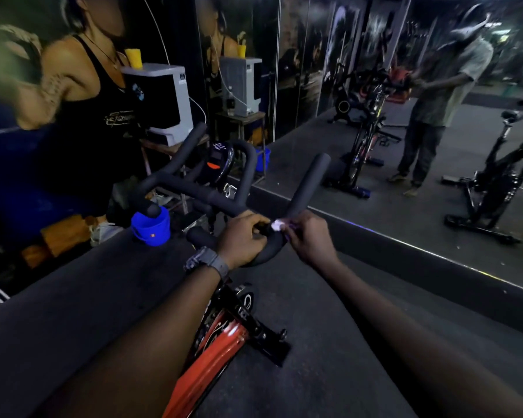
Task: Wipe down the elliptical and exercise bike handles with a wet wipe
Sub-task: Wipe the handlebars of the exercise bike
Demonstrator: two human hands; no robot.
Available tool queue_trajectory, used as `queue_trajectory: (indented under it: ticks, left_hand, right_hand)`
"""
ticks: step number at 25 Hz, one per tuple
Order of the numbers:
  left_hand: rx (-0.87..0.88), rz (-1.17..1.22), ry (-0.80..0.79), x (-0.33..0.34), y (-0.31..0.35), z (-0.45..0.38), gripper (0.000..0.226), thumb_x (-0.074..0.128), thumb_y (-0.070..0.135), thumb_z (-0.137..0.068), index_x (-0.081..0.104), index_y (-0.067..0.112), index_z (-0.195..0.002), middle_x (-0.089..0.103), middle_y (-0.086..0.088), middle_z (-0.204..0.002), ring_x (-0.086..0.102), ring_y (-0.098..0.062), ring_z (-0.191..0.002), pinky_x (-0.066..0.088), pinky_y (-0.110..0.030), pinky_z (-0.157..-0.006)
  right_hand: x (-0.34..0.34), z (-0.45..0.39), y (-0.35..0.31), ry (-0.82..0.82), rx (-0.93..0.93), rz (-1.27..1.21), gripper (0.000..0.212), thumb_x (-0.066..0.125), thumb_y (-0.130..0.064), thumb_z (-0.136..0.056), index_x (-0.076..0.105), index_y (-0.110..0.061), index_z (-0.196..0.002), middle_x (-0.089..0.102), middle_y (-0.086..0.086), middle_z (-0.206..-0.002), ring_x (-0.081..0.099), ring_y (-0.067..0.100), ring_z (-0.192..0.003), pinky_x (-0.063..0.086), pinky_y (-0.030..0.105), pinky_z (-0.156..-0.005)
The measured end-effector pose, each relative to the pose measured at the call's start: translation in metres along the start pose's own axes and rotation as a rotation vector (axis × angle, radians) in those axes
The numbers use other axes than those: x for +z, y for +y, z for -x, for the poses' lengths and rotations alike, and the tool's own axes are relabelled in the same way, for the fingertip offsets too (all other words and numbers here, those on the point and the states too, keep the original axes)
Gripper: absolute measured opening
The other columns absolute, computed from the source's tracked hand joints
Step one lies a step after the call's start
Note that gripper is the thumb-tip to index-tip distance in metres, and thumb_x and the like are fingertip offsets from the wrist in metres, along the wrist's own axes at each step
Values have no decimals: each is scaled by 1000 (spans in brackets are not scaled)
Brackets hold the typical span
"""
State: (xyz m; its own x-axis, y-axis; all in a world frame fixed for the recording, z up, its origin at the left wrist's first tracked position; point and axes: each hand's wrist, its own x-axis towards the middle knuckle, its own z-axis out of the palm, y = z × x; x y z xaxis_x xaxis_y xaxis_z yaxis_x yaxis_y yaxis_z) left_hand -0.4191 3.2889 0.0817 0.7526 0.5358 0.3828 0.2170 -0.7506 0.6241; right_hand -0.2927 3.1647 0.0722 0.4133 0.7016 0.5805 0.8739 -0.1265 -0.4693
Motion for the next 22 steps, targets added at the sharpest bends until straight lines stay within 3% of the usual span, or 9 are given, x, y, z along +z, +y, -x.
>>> queue_trajectory:
  ticks: [2,5,8,10,12,15,17,19,22]
  left_hand:
    - [-16,-7,0,3,2,-1,26,74,17,-77,75,21,-103,68,7,-96,66,-9,-84,45,-11,-76]
    - [-73,122,-58,5,5,-9,31,81,41,-75,76,24,-101,73,10,-88,67,-3,-79,52,-22,-76]
    - [-143,322,-105,3,8,-13,38,86,19,-73,71,14,-108,73,4,-86,65,-6,-75,53,-28,-78]
    - [-104,336,-125,0,9,-14,26,86,14,-72,75,14,-95,75,4,-84,64,-3,-73,51,-25,-74]
    - [-109,313,-110,-2,9,-14,15,83,15,-71,76,16,-84,74,6,-77,60,0,-66,47,-22,-66]
    - [-236,373,10,-4,11,-17,3,74,14,-76,72,15,-74,68,3,-65,56,-4,-59,44,-24,-61]
    - [-272,341,60,-6,13,-19,12,67,17,-79,68,20,-68,66,2,-62,57,-7,-58,45,-25,-59]
    - [-345,455,65,-6,17,-22,14,61,15,-80,66,18,-68,65,-3,-64,58,-12,-55,50,-28,-58]
    - [-360,504,42,0,20,-26,17,65,5,-84,64,15,-70,63,-5,-64,56,-16,-53,49,-28,-57]
  right_hand:
    - [-5,-4,1,-1,50,-13,15,68,-26,-90,78,-18,-97,70,7,-85,65,22,-80,45,29,-70]
    - [-9,0,-4,-199,53,-135,17,70,-29,-89,77,-25,-104,75,-7,-95,64,2,-84,48,22,-77]
    - [-18,-10,8,-209,346,-404,20,75,-33,-78,76,-32,-98,76,-6,-92,70,8,-86,57,40,-86]
    - [-19,-13,12,-241,402,-523,21,73,-37,-77,77,-27,-95,77,1,-89,71,17,-85,58,48,-86]
    - [-20,-13,7,-221,388,-525,21,73,-38,-78,78,-25,-93,77,1,-88,72,20,-85,59,45,-82]
    - [-23,-20,10,-111,455,-653,6,73,-16,-85,78,-19,-86,75,3,-83,66,14,-73,56,34,-70]
    - [-25,-22,10,-89,521,-759,11,67,-4,-90,74,-12,-88,72,7,-77,62,15,-69,55,31,-68]
    - [-28,-21,6,-95,557,-867,11,62,2,-92,69,-6,-95,67,7,-75,62,16,-66,58,29,-67]
    - [-33,-23,0,-58,597,-1007,20,60,7,-90,66,-6,-103,67,8,-81,65,15,-73,58,28,-71]
